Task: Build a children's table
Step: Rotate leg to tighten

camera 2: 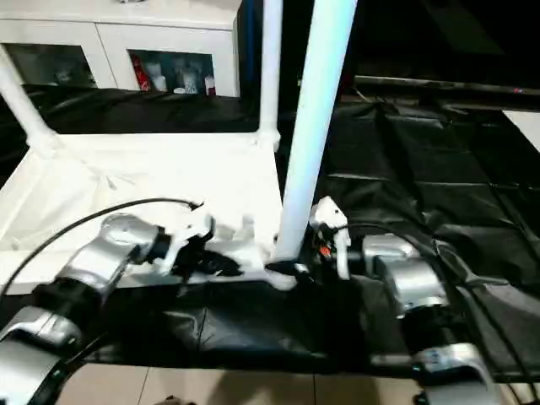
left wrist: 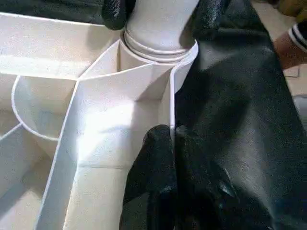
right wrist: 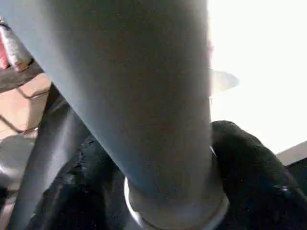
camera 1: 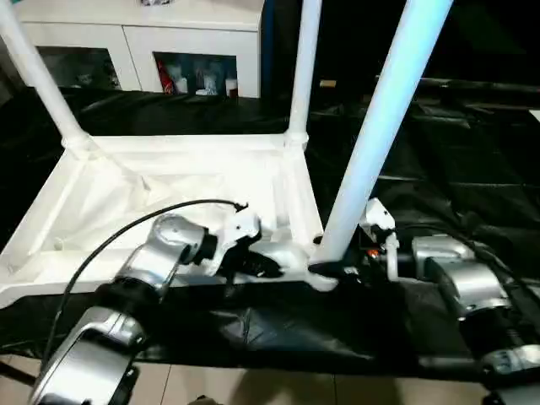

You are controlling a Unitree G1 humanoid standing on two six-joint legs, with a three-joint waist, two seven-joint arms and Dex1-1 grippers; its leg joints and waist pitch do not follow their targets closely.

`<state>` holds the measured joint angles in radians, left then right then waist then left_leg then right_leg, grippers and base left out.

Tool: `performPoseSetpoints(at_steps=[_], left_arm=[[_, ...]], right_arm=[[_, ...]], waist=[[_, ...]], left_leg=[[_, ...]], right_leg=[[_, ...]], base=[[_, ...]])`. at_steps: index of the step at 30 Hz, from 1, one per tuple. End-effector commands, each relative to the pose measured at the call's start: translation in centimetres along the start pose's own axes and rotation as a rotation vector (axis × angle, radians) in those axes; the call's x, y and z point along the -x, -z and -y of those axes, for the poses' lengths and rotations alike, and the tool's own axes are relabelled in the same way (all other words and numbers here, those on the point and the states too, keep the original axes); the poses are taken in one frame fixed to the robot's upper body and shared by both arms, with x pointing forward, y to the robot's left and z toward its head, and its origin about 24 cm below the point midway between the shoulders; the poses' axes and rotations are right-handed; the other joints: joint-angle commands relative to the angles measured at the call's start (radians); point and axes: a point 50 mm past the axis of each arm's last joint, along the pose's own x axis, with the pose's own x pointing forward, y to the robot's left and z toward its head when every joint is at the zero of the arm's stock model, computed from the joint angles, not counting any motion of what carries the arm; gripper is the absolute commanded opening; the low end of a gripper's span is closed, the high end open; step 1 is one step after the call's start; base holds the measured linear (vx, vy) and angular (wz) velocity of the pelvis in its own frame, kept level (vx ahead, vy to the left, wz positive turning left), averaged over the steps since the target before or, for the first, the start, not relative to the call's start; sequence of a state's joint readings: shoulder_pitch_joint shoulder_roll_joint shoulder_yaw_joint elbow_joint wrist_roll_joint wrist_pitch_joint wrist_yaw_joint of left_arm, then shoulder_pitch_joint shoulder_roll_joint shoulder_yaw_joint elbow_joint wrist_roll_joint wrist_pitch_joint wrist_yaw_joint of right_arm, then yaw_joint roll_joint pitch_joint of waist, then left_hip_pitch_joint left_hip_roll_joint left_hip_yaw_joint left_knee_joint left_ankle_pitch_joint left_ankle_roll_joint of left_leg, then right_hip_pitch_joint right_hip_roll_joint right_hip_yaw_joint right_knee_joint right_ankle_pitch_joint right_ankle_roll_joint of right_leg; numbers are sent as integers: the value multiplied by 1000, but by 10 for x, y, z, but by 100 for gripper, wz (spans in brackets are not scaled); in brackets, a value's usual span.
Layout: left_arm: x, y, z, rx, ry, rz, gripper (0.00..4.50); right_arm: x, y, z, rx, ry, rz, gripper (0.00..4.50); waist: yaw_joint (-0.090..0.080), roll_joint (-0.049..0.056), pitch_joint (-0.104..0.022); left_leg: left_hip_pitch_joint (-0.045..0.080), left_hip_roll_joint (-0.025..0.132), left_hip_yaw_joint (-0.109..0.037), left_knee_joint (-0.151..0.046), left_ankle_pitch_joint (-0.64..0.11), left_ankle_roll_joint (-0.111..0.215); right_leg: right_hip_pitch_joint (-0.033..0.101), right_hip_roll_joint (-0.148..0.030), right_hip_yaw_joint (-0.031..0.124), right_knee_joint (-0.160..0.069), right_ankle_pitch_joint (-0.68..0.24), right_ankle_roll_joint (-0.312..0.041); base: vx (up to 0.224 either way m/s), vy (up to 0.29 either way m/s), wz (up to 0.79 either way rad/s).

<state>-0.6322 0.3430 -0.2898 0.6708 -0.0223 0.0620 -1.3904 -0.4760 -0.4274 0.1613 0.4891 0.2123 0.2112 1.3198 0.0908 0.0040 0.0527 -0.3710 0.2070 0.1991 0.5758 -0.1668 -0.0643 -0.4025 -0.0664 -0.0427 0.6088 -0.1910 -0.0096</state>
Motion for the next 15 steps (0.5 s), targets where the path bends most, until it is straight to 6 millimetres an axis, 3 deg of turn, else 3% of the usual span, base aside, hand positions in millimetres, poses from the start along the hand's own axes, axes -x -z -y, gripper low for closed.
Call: performPoseSetpoints(at_steps=[1,2,3,4,6,10,11,13,15], left_arm=[[2,-7,1,-30,15,28,0],[2,-7,1,-30,16,29,0],[2,-8,2,-27,18,36,0],[2,-8,2,-27,18,36,0],[1,-8,2,-27,8,41,0],[-8,-11,-8,-17,-121,41,0],[-17,-16,-19,9,-262,51,0],[-21,-18,-23,17,-309,54,0],[-25,-20,-25,29,-342,57,0]], right_arm=[[0,2,-4,-8,-49,-14,268],[-1,3,-5,-12,-54,-14,251],[-3,4,-8,-31,-72,-10,251],[-3,4,-8,-31,-72,-10,240],[-6,5,-9,-41,-68,3,234],[-26,14,-3,-125,141,102,221],[-41,25,2,-133,322,84,219],[-46,29,4,-141,385,77,216],[-51,32,4,-153,432,75,208]], waist=[[0,-7,-63],[0,-8,-63],[-2,-17,-62],[1,-11,-63],[0,-11,-62],[-5,-14,-59],[-13,-14,-54],[-18,-15,-54],[-24,-16,-54]], left_leg=[[16,30,-11,-58,-216,45],[15,30,-11,-58,-212,45],[14,30,-10,-58,-210,48],[16,31,-11,-58,-205,48],[16,30,-11,-57,-206,48],[17,29,-13,-62,-238,28],[18,26,-13,-63,-263,9],[24,23,-20,-66,-295,-17],[21,24,-22,-69,-302,-19]], right_leg=[[46,-67,37,-73,-176,-233],[47,-67,37,-73,-173,-233],[47,-66,36,-73,-175,-232],[45,-67,36,-72,-184,-228],[45,-67,37,-73,-185,-228],[41,-70,37,-80,-257,-208],[34,-71,39,-89,-327,-185],[33,-73,37,-97,-413,-159],[35,-72,37,-98,-421,-144]], base=[[0,0,0],[0,0,0],[0,0,0],[0,0,0],[0,0,0],[0,0,0],[0,0,0],[0,0,0],[0,0,0]])
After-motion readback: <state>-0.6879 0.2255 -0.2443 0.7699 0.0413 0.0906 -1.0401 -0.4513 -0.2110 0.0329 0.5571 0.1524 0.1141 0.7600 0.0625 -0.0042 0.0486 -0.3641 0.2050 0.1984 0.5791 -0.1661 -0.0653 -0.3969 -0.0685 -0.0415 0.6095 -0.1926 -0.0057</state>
